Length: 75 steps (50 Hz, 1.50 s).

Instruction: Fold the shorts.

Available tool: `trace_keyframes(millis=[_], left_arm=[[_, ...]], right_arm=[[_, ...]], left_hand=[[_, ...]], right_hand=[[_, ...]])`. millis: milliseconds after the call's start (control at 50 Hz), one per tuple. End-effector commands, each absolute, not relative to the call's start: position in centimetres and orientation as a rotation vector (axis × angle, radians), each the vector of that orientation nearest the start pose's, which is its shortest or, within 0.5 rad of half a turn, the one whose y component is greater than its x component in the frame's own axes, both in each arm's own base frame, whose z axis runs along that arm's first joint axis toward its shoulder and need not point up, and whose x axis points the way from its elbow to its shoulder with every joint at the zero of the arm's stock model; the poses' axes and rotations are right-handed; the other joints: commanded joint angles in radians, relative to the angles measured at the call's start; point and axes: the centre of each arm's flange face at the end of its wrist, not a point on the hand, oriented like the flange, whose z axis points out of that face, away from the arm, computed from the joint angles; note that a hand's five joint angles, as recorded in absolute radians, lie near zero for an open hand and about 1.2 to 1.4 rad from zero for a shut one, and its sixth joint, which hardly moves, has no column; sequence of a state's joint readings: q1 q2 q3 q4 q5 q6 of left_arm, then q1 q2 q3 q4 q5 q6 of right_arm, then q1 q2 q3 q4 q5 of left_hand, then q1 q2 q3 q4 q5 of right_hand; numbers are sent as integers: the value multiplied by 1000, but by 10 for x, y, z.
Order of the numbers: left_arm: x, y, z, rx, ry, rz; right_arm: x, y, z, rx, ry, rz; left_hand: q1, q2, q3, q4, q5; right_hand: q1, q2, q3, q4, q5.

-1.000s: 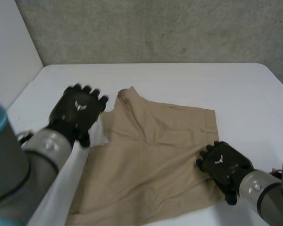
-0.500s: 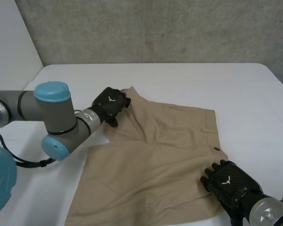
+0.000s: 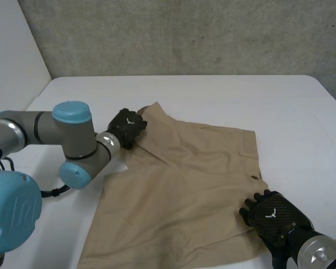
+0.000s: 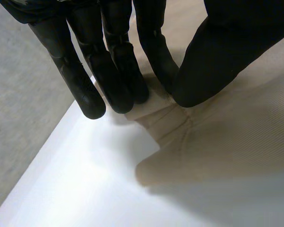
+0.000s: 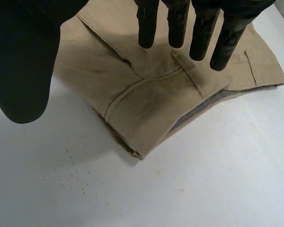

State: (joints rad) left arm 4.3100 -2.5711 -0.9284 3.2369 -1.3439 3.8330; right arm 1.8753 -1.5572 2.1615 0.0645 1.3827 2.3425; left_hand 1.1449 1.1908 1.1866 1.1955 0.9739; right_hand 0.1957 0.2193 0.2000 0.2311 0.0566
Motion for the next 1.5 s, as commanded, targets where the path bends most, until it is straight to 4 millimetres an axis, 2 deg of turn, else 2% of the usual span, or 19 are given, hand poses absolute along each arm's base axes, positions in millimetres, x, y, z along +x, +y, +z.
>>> trace_keyframes(millis=[20,160,360,380,400,420,480,600,700,760,800,840,860,900,980,1100,1180,1320,1500], left_arm=[[-311,-369,109,1393,1919,-1757],[-299,-361,126,1335,1900,-1706],[-295,-360,126,1301,1907,-1680],[-295,-360,126,1298,1911,-1679],[-296,-358,125,1302,1917,-1680],[-296,-357,124,1304,1919,-1677],[-298,-352,127,1306,1919,-1679],[-296,-340,162,1267,1895,-1748],[-287,-316,193,1188,1962,-1824],[-280,-300,202,1157,2007,-1845],[-274,-283,209,1134,2055,-1857],[-271,-268,212,1135,2089,-1855],[-267,-251,214,1144,2127,-1844],[-264,-234,215,1157,2165,-1826],[-251,-197,216,1179,2265,-1763],[-238,-138,213,1296,2406,-1635],[-229,-111,207,1364,2471,-1541],[-218,-91,194,1392,2515,-1445],[-213,-85,174,1407,2563,-1321]], right_arm=[[202,-142,151,-1612,2347,-1409],[202,-142,151,-1609,2343,-1406],[204,-145,150,-1607,2319,-1469],[204,-146,150,-1608,2313,-1482],[204,-146,150,-1607,2310,-1491],[204,-147,150,-1607,2307,-1500],[205,-149,150,-1603,2295,-1541],[207,-154,149,-1606,2264,-1607],[208,-157,149,-1609,2237,-1666],[209,-159,148,-1608,2225,-1691],[209,-159,147,-1611,2222,-1691],[210,-159,145,-1615,2219,-1688],[209,-159,144,-1618,2224,-1680],[209,-159,141,-1623,2231,-1660],[209,-162,137,-1650,2240,-1634],[210,-173,144,-1623,2252,-1681],[211,-177,149,-1594,2251,-1697],[214,-187,154,-1451,2291,-1676],[214,-188,153,-1429,2324,-1610]], left_hand=[[251,205,210,201,248],[251,205,210,201,248],[251,205,210,201,248],[165,119,123,114,161],[-150,-196,-192,-201,-154],[-307,-353,-349,-358,-311],[-567,-612,-608,-617,-570],[-597,-643,-638,-647,-600],[-597,-643,-638,-647,-600],[-594,-640,-635,-644,-597],[-582,-628,-624,-633,-586],[-579,-625,-621,-630,-583],[-579,-625,-621,-630,-583],[-579,-625,-621,-630,-583],[-567,-613,-609,-618,-571],[-547,-593,-588,-597,-550],[-550,-596,-591,-600,-553],[-559,-604,-600,-609,-562],[-562,-607,-603,-612,-565]], right_hand=[[-21,-45,-25,-57,-57],[-21,-45,-25,-57,-57],[36,12,32,1,1],[45,21,41,9,9],[48,24,44,12,12],[51,27,46,15,15],[100,77,96,65,65],[186,162,181,150,150],[212,189,208,177,177],[271,247,266,235,235],[300,277,296,265,265],[315,291,311,280,280],[324,300,319,288,288],[411,388,407,376,376],[1162,1138,1157,1126,1126],[1201,1177,1196,1165,1165],[1201,1177,1196,1165,1165],[1201,1177,1196,1165,1165],[1201,1177,1196,1165,1165]])
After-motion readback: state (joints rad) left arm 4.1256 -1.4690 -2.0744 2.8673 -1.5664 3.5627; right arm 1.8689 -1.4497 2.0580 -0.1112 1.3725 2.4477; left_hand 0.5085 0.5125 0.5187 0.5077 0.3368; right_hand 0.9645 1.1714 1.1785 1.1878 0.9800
